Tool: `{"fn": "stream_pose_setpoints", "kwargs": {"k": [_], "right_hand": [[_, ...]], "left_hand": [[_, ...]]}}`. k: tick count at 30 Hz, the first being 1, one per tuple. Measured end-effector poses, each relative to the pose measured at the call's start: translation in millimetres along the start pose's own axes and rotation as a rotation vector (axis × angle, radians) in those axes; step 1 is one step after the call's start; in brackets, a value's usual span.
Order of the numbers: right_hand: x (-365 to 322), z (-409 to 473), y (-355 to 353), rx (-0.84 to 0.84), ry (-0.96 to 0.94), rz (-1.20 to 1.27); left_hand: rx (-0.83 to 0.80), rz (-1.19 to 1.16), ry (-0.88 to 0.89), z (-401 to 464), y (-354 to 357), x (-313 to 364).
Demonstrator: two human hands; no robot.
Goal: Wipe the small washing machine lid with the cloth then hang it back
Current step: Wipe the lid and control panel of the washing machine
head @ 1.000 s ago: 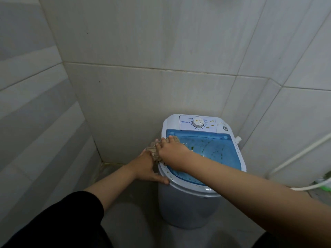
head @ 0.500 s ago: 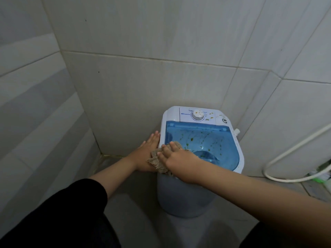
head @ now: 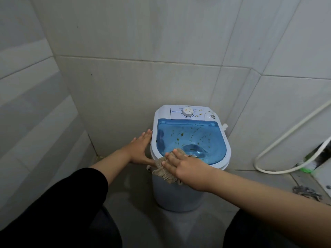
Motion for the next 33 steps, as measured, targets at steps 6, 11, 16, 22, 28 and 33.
{"fn": "stream_pose_setpoints", "kwargs": {"k": [6,11,16,22,28,33], "right_hand": [[11.0,-27.0,6.1,-0.018,-0.012,0.064],[27.1,-48.2,9.2,-0.014,-0.001,0.144],[49.4,-68.1,9.6,-0.002,0.037,0.212],[101.3,-72.1,11.1,0.012,0.173,0.295],[191.4,-66.0,-34.1,0.145,0.463,0.533],[265.0,-30.3,-30.7,0.327,0.67,0.418]], "left_hand": [[-0.044,-0.006,-0.036,-6.7,-7.3,7.3],[-0.049,-0.066,-0.023,-14.5,-6.6,34.6],[-0.058,0.045,-0.077,-10.0,-5.2,42.3],[-0.085,0.073,-0.091,-4.5,-2.2,48.3],[-0.063,0.076,-0.098,-1.7,-0.7,47.9],[-0.041,0.07,-0.089,-2.4,0.8,47.4]]}}
Point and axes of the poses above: each hand's wrist, its own z-axis towards the middle knuckle, its own y-axis out of the palm, x = y × z, the point moved 8 cm from there along z, towards the middle knuckle, and after that the axes turned 2 degrees about x, right-handed, at the moved point
